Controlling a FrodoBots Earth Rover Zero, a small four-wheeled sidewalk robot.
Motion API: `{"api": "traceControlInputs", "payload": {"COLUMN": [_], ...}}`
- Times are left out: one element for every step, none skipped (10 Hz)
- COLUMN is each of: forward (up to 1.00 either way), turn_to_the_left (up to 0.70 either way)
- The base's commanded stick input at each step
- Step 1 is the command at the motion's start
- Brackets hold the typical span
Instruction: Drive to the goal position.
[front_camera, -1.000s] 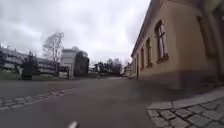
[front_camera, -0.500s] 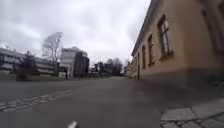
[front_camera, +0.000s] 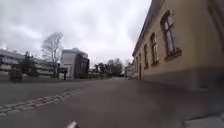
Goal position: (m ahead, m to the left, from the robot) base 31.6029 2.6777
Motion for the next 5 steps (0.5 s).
{"api": "traceControlInputs", "payload": {"forward": [1.0, 1.0, 1.0, 1.0, 1.0], "turn_to_the_left": [0.0, -0.18, -0.36, -0.4, -0.4]}}
